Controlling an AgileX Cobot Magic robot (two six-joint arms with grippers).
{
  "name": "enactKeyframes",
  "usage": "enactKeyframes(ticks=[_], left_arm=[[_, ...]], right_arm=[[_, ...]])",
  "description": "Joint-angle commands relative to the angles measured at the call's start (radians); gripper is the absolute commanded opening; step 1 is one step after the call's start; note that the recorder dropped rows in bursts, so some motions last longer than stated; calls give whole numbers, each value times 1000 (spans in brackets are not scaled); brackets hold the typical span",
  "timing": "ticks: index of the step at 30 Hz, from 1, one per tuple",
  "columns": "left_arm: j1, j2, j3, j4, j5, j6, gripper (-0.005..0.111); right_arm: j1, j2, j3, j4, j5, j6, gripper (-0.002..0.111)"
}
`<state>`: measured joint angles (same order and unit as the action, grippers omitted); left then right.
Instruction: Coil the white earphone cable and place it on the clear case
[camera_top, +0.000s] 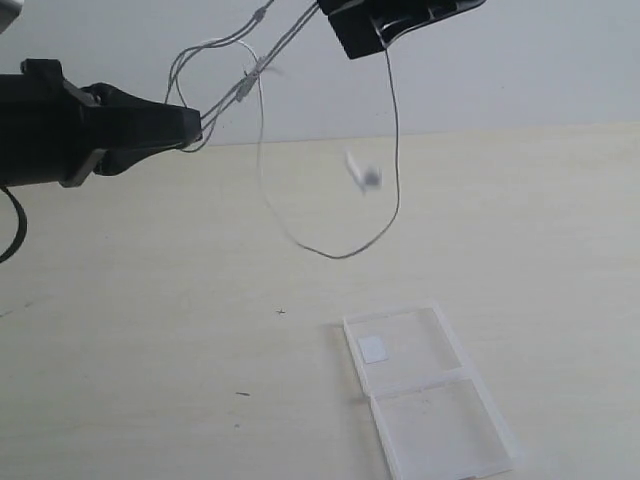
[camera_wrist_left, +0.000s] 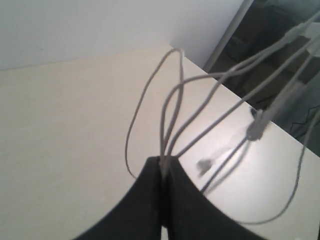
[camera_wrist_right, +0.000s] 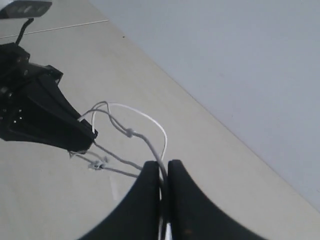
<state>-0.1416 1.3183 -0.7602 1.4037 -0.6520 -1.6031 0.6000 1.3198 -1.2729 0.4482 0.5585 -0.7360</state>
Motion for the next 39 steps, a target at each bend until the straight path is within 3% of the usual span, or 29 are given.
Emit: enactKeyframes(ticks=[1,15,22,30,39], left_arm=[[0,38,8,8,-24,-3,0],[0,63,5,0,-55,4,0],[0,63,-3,-68,-170,25,0],[0,61,-101,-67,-203,23,0],[2,-10,-230,-33,-145,-9,0]], right_arm=[[-6,-17,-2,9,-42,2,0],[-6,-17,-2,16,-36,2,0],[-6,-15,-2,19,-9,4,0],[-6,-15,-2,24,145,-6,0],[-6,48,0,39,170,-4,0]])
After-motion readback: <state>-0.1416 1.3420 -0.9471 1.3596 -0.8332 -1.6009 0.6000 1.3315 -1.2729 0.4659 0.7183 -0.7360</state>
